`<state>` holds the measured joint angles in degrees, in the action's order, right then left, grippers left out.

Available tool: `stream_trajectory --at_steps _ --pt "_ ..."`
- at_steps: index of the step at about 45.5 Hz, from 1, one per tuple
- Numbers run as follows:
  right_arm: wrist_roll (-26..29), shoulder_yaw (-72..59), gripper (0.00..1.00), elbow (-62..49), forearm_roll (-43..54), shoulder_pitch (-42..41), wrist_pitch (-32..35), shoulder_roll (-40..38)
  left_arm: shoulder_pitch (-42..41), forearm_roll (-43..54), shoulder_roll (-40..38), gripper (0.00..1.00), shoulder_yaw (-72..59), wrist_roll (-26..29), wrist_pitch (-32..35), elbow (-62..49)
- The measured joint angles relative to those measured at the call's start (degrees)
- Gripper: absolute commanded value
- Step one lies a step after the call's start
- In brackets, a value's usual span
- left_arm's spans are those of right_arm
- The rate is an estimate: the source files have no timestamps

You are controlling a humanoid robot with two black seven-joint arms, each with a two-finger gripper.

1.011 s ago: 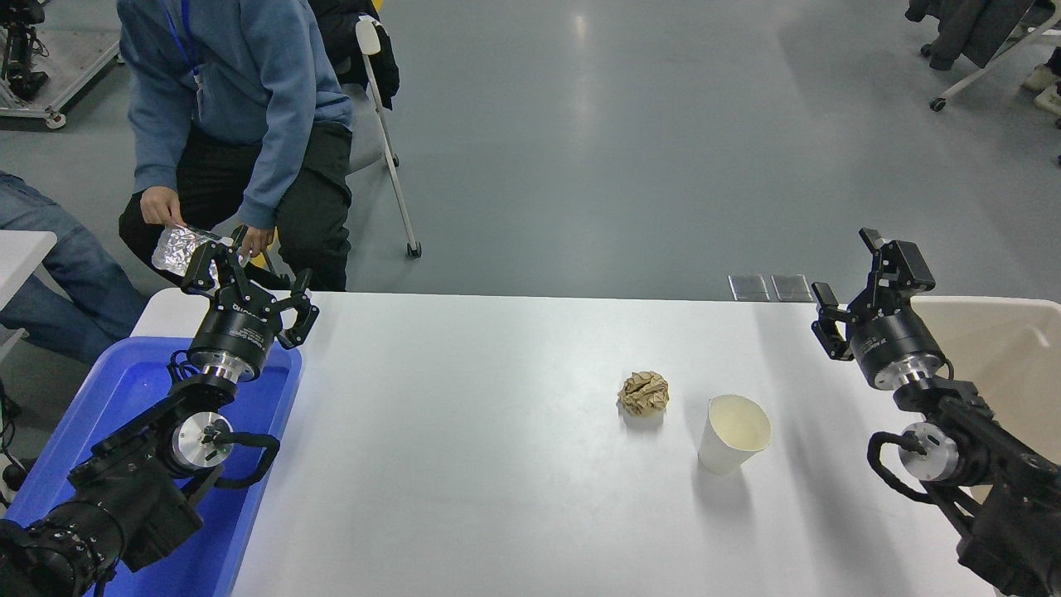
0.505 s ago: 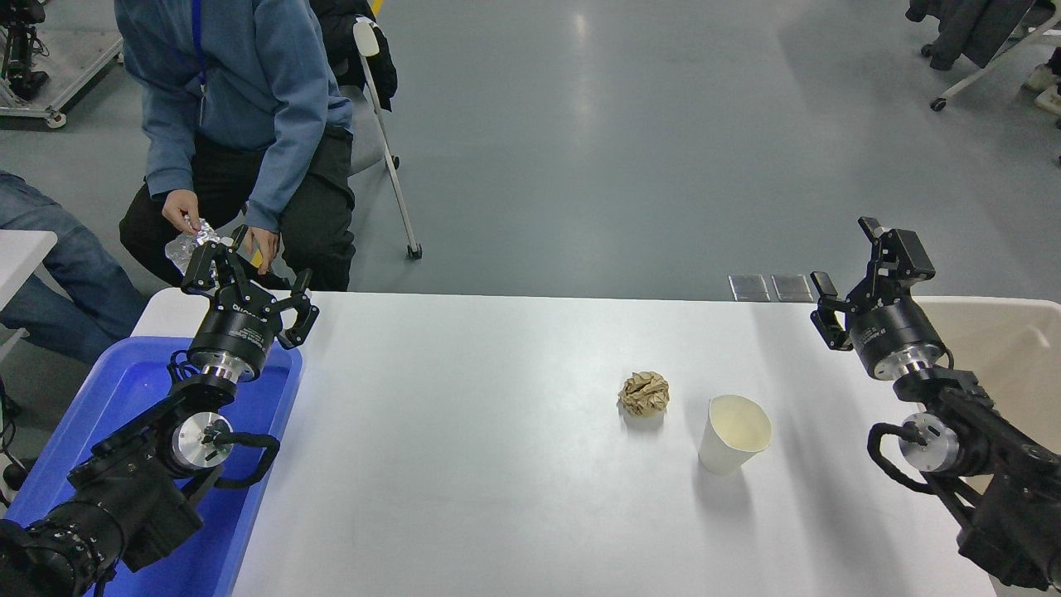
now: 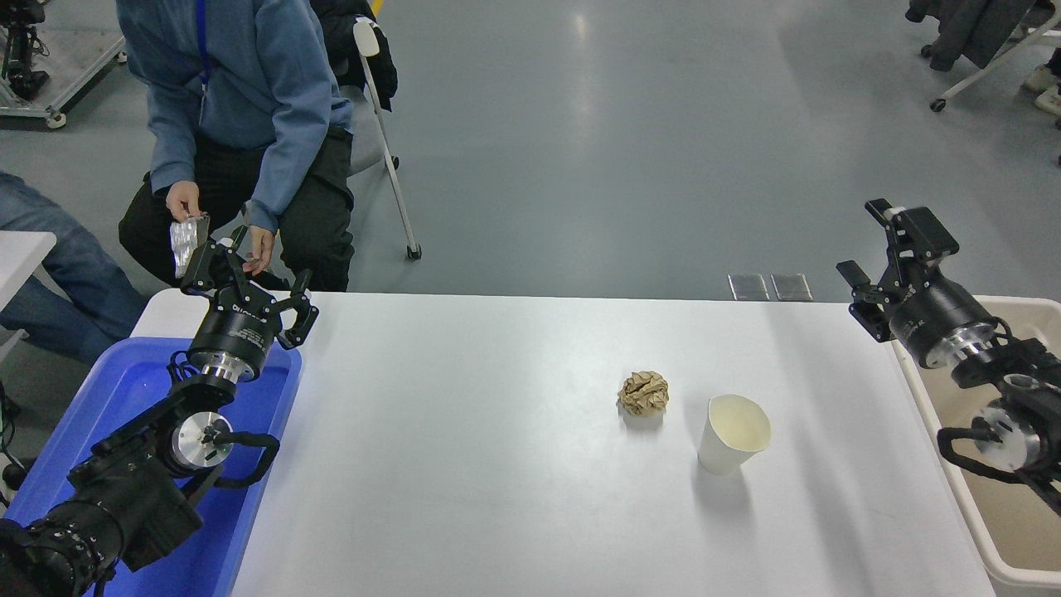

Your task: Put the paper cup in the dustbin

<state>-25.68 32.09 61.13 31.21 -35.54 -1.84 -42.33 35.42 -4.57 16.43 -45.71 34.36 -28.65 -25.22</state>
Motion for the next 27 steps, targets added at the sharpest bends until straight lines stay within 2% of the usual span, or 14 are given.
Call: stream_trajectory --at_steps 15,27 --pt "2.9 -10.5 1.0 9.1 21.8 -4.9 1.3 -8.5 0.0 0.0 0.0 1.0 0.0 0.0 0.0 0.0" --pt "3.7 -28.6 1.0 12.3 35.6 -15.6 2.5 -10.7 0.0 0.0 0.0 1.0 0.0 0.0 0.0 0.0"
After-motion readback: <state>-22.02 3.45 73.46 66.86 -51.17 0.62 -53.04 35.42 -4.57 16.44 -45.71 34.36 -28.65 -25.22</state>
